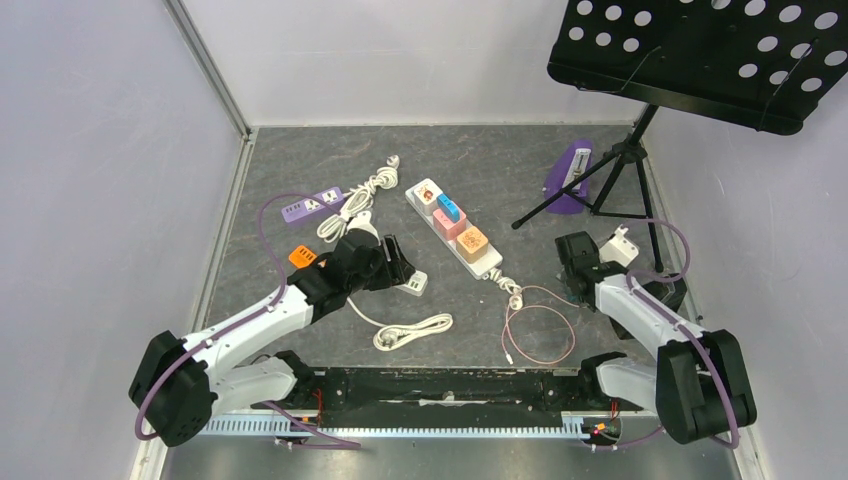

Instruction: Insert the plug

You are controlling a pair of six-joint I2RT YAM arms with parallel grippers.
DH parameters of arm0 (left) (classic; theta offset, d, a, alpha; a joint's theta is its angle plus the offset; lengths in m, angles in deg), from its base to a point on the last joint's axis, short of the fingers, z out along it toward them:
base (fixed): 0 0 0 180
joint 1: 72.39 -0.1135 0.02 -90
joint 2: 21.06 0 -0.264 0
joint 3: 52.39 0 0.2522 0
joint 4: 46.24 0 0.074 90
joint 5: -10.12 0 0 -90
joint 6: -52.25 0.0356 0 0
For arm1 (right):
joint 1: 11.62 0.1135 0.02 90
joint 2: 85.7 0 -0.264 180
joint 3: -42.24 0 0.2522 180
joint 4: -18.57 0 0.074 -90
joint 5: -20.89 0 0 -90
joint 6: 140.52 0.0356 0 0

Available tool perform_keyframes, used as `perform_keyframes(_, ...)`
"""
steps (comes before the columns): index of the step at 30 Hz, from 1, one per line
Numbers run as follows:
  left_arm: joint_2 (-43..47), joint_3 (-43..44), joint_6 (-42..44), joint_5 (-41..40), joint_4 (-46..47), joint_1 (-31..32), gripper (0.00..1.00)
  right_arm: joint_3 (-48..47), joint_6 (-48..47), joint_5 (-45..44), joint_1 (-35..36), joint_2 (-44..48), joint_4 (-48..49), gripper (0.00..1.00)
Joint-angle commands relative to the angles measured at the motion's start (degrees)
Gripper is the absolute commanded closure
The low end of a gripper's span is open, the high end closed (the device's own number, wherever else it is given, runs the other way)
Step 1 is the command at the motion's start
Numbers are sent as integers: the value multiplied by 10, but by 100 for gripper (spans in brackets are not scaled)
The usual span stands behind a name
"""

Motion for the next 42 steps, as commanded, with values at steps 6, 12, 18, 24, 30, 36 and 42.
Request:
perform_keyframes(6,14,24,20,-21,-8,1,30,10,9,12,-6,-24,58,48)
perform_keyframes(12,13,30,23,-3,-7,1,30,14,-16,38,-6,5,85,75)
perform_keyframes(18,14,32,30,53,19,1,30,4,-31,109,-5,51,99,83)
perform_keyframes(24,12,33,30,113,54,1,30,0,-25,193,-6,100,106,85)
perform_keyframes(30,1,23,-2,154,113,3,30,19,14,297,16,155,141,86)
perform_keyframes(36,-22,21,-37,149,202,39,30,19,90,283,124,195,169,87)
perform_keyframes(42,-57,24,-10,55,275,123,30,-2,153,256,207,197,184,87)
